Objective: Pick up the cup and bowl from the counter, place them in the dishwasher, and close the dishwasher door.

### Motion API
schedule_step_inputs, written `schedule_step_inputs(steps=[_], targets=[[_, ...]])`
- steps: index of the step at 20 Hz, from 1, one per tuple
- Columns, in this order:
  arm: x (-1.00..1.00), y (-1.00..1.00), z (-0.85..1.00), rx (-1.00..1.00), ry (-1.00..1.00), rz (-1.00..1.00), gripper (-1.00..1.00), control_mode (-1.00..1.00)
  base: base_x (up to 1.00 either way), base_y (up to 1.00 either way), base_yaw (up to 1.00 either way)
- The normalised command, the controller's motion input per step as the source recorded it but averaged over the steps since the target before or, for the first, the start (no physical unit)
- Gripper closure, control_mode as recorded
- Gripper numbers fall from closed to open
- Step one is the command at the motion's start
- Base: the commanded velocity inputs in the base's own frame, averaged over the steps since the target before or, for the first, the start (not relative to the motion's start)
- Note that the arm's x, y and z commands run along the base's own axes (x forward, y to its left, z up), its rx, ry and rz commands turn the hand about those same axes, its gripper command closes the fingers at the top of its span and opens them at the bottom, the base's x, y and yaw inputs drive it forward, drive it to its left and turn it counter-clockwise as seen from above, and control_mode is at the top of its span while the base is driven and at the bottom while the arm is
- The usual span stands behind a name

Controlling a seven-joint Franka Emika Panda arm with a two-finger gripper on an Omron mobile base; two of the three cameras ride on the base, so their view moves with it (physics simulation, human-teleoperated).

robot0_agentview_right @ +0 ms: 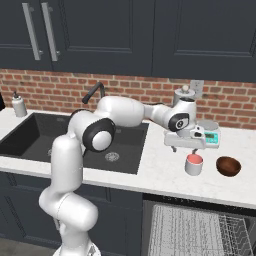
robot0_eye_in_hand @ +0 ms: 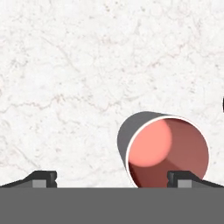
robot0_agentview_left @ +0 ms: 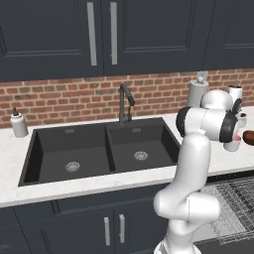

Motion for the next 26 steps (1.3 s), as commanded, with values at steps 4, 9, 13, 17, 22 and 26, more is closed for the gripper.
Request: schedule_step_inputs(steps=[4, 9, 13, 17, 22, 26], targets=[[0.00, -0.09, 0.00, 0.00, 0.00, -0.02, -1.00, -1.00, 0.00, 0.00, 0.00], [0.00, -0.14, 0.00, 0.03, 0.00, -0.02, -1.00, -1.00, 0.00, 0.00, 0.00], [0.00, -0.19, 0.00, 0.04, 0.00, -0.03, -1.00, -1.00, 0.00, 0.00, 0.00], [0.10, -0.11, 0.00, 0.02, 0.00, -0.03, -1.00, -1.00, 0.00, 0.00, 0.00], [0.20, -0.04, -0.13, 0.00, 0.00, -0.01, -1.00, -1.00, 0.00, 0.00, 0.00], [0.00, 0.00, -0.20, 0.00, 0.00, 0.00, -1.00, -1.00, 0.00, 0.00, 0.00]])
